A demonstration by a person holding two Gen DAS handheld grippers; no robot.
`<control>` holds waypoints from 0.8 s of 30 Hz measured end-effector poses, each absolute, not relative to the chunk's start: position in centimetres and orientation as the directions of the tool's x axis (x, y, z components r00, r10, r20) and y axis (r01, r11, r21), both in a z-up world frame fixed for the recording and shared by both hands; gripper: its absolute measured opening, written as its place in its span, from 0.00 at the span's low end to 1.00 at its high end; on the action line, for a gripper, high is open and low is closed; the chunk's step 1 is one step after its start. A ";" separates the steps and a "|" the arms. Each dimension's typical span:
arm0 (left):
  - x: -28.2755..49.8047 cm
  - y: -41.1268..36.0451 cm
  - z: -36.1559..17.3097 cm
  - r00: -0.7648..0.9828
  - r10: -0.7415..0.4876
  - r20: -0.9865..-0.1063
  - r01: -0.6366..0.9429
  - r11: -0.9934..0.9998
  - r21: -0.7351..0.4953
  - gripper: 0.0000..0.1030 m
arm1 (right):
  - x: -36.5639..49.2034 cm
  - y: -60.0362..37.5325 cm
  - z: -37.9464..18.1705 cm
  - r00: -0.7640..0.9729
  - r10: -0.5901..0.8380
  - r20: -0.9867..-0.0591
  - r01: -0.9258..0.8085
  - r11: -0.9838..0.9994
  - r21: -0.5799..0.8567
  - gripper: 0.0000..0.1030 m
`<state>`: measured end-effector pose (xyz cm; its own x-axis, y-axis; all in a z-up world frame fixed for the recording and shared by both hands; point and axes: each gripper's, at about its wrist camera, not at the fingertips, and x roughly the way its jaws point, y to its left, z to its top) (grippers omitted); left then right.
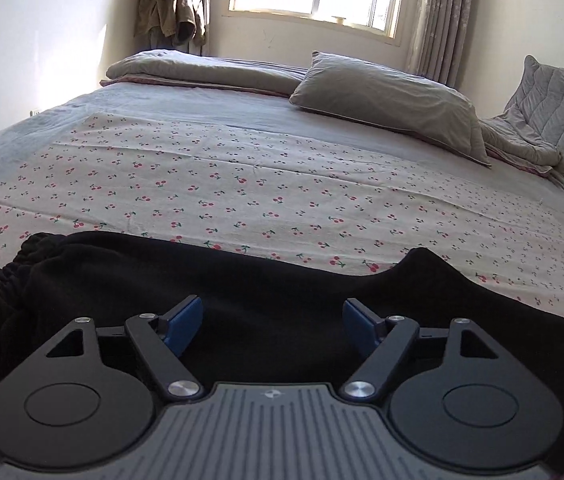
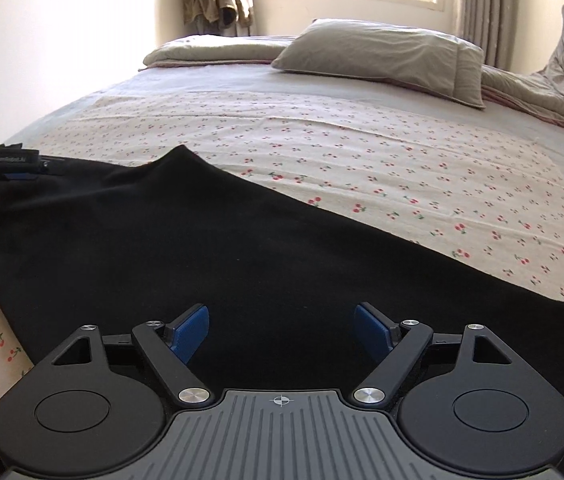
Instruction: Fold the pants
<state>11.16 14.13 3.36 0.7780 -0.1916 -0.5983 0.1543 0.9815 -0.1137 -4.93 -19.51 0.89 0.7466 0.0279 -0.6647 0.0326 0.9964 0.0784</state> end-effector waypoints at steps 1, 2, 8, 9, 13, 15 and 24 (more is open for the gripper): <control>10.7 13.7 3.5 0.776 -0.200 -0.599 0.165 0.980 -0.114 0.84 | -5.6 -20.2 1.0 0.747 0.018 -0.665 0.053 0.995 0.086 0.80; 10.4 13.2 3.5 0.773 -0.205 -0.600 0.174 0.979 -0.110 0.87 | -6.1 -20.7 1.2 0.746 0.009 -0.666 0.070 0.993 0.091 0.80; 8.4 11.0 3.5 0.736 -0.271 -0.621 0.252 0.960 -0.120 0.95 | -10.0 -23.4 1.9 0.739 -0.052 -0.672 0.148 0.985 0.086 0.83; 8.2 10.7 3.5 0.730 -0.284 -0.622 0.263 0.956 -0.129 0.96 | -10.7 -23.7 1.9 0.736 -0.068 -0.673 0.158 0.985 0.074 0.84; 6.9 9.4 3.2 0.703 -0.334 -0.628 0.308 0.939 -0.155 1.00 | -12.5 -24.8 1.8 0.721 -0.109 -0.684 0.198 0.979 0.054 0.84; 6.3 8.8 2.9 0.690 -0.348 -0.635 0.325 0.932 -0.159 1.00 | -12.9 -25.5 1.7 0.715 -0.116 -0.690 0.211 0.976 0.055 0.84; 5.1 6.7 1.7 0.622 -0.404 -0.671 0.360 0.908 -0.212 1.00 | -16.3 -28.9 2.2 0.671 -0.153 -0.725 0.268 0.962 0.045 0.84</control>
